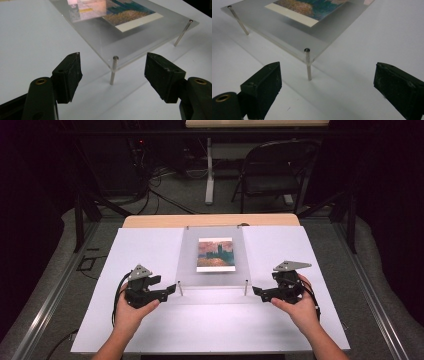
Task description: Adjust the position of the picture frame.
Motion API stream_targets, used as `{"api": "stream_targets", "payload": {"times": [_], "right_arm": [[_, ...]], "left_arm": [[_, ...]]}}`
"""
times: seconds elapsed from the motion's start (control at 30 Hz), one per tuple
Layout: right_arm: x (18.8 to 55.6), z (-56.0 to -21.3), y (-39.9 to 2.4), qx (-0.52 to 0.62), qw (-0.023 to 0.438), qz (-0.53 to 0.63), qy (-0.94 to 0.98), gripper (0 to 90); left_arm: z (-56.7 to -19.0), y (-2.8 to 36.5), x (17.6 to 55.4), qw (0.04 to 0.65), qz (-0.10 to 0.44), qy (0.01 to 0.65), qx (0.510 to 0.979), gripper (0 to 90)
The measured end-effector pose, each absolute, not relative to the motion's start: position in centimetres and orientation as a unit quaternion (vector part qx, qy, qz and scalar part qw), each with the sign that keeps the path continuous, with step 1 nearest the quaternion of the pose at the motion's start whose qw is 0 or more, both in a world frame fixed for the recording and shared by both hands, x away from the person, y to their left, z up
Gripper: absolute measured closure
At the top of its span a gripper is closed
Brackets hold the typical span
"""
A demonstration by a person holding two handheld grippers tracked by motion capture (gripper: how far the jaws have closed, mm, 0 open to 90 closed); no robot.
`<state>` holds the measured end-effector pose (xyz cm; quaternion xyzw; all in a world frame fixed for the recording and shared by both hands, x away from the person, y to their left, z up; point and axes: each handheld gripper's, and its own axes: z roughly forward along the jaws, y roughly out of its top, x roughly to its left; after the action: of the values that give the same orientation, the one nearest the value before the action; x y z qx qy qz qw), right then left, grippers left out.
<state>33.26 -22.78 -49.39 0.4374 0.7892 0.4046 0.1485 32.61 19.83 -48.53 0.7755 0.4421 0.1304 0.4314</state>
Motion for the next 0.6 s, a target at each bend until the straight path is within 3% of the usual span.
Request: {"api": "stream_targets", "payload": {"times": [0.3,0.6], "right_arm": [[35.9,-48.0,-22.3,0.452,0.146,0.404,0.782,3.6],[38.1,-46.4,-21.3,0.441,0.167,0.392,0.79,5.5]], "left_arm": [[-46.8,19.4,35.0,0.429,0.141,0.439,0.777,29.6],[-45.3,18.8,37.5,0.421,0.147,0.449,0.774,29.6]]}}
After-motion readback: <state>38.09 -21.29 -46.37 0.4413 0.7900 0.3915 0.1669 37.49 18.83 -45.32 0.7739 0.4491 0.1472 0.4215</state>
